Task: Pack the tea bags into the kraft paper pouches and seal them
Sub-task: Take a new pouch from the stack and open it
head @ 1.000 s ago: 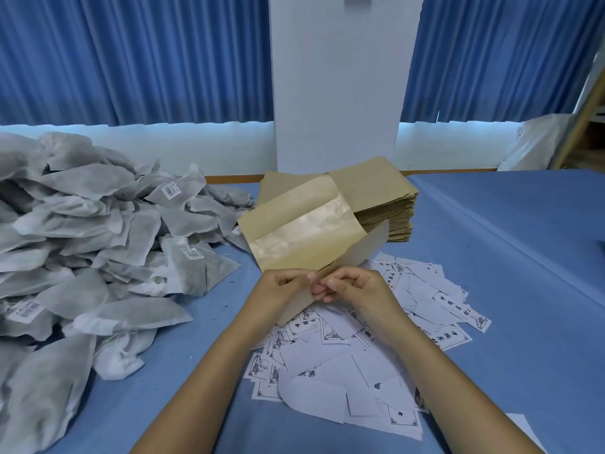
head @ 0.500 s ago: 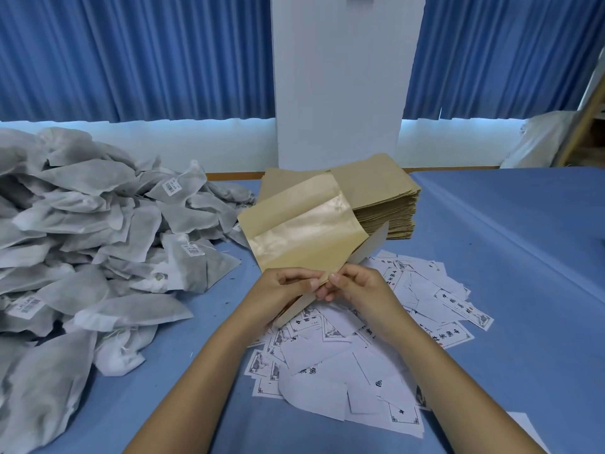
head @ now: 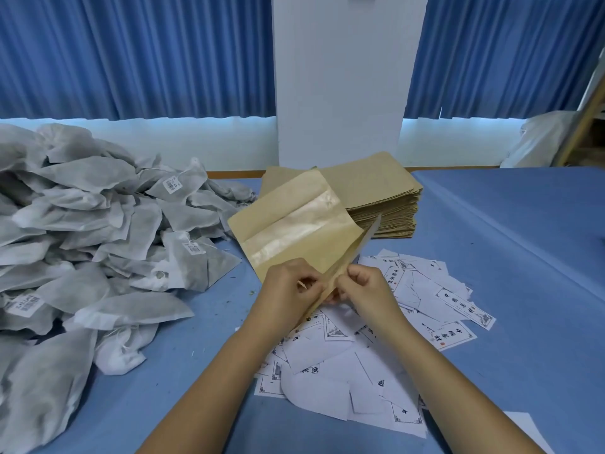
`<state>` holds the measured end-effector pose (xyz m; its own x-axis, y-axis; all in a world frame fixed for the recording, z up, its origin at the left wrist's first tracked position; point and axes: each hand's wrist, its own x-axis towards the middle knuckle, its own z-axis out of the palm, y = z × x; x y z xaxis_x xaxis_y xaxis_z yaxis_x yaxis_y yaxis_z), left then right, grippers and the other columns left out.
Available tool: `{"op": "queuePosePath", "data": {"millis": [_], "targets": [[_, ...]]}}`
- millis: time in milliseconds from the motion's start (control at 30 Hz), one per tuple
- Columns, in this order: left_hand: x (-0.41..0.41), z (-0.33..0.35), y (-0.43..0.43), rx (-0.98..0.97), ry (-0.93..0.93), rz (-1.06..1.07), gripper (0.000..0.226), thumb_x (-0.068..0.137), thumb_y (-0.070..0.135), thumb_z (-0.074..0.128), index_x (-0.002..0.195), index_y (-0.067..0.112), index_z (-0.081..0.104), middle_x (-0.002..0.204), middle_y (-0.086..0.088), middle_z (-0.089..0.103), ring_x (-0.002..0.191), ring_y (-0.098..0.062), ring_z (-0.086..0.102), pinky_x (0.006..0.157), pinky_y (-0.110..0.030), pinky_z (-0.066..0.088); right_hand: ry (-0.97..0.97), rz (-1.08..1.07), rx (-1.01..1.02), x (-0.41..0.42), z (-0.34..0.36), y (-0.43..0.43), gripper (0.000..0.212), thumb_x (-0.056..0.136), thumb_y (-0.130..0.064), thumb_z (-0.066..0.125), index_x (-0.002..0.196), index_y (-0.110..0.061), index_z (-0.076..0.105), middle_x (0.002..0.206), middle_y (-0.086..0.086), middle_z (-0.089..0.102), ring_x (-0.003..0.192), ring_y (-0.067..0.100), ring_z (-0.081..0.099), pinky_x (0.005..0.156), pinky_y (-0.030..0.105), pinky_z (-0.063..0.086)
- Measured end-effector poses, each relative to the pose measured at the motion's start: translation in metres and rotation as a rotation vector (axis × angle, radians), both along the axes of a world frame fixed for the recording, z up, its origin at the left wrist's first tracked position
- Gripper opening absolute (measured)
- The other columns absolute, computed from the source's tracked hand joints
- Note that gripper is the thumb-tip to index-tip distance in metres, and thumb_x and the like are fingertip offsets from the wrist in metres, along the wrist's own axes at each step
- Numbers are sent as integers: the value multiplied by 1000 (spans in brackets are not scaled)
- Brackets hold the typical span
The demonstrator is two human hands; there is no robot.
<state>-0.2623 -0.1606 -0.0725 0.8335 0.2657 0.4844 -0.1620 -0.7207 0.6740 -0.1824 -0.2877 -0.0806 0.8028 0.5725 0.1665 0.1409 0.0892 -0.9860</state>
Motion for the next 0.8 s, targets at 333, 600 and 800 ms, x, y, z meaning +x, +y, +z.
{"op": "queuePosePath", "data": {"millis": [333, 600, 800], "targets": [[-4, 7, -14, -215, -36, 86, 10, 84, 11, 69, 80, 18, 76, 79, 11, 67, 72, 1, 58, 65, -8, 41, -92, -66, -145, 0, 2, -2, 31, 95, -4, 46, 66, -4, 57, 55, -7, 53, 53, 5, 49, 54, 18, 39], [-1, 3, -14, -101, -112, 216, 26, 88, 8, 61, 66, 21, 67, 71, 8, 62, 64, -4, 53, 59, -17, 38, -393, -47, -239, -10, 0, 0, 39, 93, -4, 47, 59, -21, 37, 55, -9, 36, 52, 2, 31, 51, 21, 26], [-15, 15, 20, 192, -284, 535, 12, 84, -3, 63, 89, 6, 70, 86, -4, 66, 77, -20, 58, 67, -21, 37, -403, -34, -343, -21, -5, 12, 22, 83, -7, 48, 63, 1, 42, 58, 5, 41, 55, 20, 38, 55, 35, 30]]}}
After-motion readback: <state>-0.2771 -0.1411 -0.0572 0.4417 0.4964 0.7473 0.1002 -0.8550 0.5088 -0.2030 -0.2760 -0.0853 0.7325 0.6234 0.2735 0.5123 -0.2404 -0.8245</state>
